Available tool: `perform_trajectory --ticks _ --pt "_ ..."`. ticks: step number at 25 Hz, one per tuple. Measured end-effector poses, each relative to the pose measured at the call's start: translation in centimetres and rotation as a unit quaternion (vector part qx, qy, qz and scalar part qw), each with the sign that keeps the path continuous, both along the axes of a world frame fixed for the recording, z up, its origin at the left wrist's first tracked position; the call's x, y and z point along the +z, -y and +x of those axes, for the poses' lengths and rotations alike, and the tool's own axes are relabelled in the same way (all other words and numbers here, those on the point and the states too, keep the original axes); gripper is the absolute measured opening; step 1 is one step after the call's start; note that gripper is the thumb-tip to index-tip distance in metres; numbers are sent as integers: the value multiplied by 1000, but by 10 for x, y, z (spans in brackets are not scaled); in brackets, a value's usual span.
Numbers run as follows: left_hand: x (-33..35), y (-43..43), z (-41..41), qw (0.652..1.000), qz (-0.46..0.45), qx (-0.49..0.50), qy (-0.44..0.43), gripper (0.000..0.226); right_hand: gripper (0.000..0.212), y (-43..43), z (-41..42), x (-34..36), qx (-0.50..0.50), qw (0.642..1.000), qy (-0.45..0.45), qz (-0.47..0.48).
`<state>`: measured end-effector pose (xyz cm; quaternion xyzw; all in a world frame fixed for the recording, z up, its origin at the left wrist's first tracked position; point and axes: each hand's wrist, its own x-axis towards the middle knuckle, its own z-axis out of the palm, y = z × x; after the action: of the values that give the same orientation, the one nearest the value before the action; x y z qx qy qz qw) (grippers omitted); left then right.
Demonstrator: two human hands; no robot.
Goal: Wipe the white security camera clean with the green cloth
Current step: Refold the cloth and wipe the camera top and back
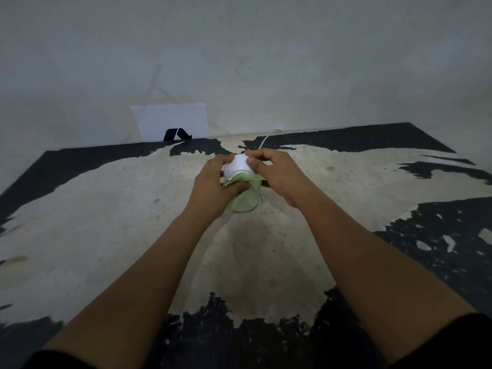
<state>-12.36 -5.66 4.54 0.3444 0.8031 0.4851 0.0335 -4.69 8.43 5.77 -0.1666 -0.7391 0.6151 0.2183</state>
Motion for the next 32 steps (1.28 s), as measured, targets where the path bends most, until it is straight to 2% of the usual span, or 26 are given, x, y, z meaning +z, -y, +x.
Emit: perform_trajectory --ticks 3,9,12,15,17,22,27,29,32 --pt "4 7 -7 999 -25 -25 5 52 25 0 -1 -1 0 1000 2 -1" --pt "1 -9 7 999 -20 16 -44 56 25 0 -1 -2 -7 1000 -2 7" --pt "2 -11 6 999 7 34 -22 39 24 2 0 0 -14 1000 1 22" --pt "0 -1 -3 1000 16 7 -21 25 22 2 1 1 -4 1000 -1 3" --pt "-1 9 -7 999 -1 -20 -48 33 22 1 1 1 3 1000 4 -19" --pt "-2 18 -14 995 -49 -41 -72 51 23 0 0 1 3 1000 17 -2" --pt "-13 -1 1 999 8 0 -50 63 25 2 1 1 -4 1000 8 -4" --pt "-14 -11 9 999 25 25 -40 62 25 3 2 2 -11 1000 5 12" --pt "-9 -16 7 998 45 38 -13 45 25 3 3 3 -12 999 15 27"
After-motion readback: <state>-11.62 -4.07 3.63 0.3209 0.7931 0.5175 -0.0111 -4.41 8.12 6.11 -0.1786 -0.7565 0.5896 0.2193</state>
